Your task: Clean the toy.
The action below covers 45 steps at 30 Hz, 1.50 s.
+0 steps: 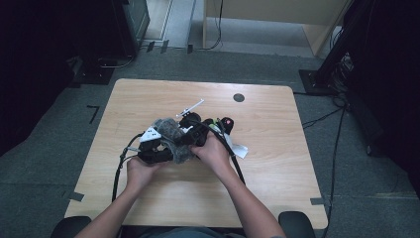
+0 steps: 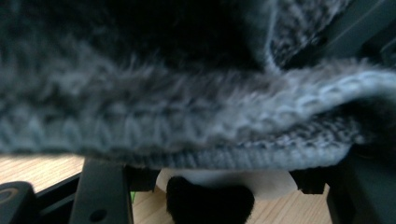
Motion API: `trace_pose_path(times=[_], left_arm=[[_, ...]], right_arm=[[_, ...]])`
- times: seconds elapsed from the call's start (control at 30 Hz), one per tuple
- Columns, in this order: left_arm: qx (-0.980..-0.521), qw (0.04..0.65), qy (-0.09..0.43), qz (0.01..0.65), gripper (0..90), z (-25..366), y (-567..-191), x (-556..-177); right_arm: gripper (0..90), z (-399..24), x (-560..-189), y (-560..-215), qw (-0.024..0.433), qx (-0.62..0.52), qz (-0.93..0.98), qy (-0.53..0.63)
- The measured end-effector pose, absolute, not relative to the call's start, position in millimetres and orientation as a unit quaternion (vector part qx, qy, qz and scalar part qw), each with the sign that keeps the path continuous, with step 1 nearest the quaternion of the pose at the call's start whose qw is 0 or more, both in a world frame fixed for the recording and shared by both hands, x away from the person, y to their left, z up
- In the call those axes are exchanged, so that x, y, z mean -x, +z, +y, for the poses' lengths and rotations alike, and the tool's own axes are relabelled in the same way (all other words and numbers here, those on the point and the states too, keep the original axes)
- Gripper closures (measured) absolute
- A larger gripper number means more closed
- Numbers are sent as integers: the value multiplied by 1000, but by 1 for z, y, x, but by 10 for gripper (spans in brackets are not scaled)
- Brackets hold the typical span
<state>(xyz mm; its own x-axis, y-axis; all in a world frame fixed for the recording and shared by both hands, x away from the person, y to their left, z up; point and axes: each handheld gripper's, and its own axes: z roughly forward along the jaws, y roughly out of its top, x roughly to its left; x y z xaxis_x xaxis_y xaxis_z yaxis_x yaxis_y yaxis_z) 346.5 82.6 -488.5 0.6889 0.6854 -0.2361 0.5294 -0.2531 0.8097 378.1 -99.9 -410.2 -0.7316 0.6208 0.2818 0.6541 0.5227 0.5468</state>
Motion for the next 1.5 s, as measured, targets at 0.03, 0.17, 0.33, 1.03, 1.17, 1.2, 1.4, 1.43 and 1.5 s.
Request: trace_pose_path(times=[0.03, 0.17, 0.33, 1.03, 1.17, 1.2, 1.4, 1.43, 1.5], left_arm=[[-790, 467, 78, 390, 405, 82, -487, -347], [-798, 459, 80, 383, 421, 80, -485, -349], [-794, 464, 73, 386, 422, 80, -486, -350], [-797, 462, 74, 381, 423, 78, -487, -350], [-798, 462, 75, 380, 423, 78, -487, -350], [-798, 462, 75, 379, 422, 78, -487, -350], [-798, 462, 75, 380, 422, 78, -487, -350], [-799, 462, 75, 379, 423, 78, -487, -350], [-800, 460, 77, 378, 422, 78, -487, -349]], right_arm=[[782, -100, -378, -410, 22, 363, -873, -324], [787, -108, -377, -411, 17, 360, -873, -329], [787, -123, -375, -410, 19, 363, -871, -331], [787, -181, -363, -402, 15, 391, -842, -371], [786, -197, -363, -403, 17, 406, -833, -374], [786, -201, -363, -403, 16, 409, -833, -373], [789, -223, -365, -406, 15, 433, -823, -368], [789, -227, -366, -408, 15, 437, -820, -369], [789, -232, -367, -412, 26, 439, -816, -376]])
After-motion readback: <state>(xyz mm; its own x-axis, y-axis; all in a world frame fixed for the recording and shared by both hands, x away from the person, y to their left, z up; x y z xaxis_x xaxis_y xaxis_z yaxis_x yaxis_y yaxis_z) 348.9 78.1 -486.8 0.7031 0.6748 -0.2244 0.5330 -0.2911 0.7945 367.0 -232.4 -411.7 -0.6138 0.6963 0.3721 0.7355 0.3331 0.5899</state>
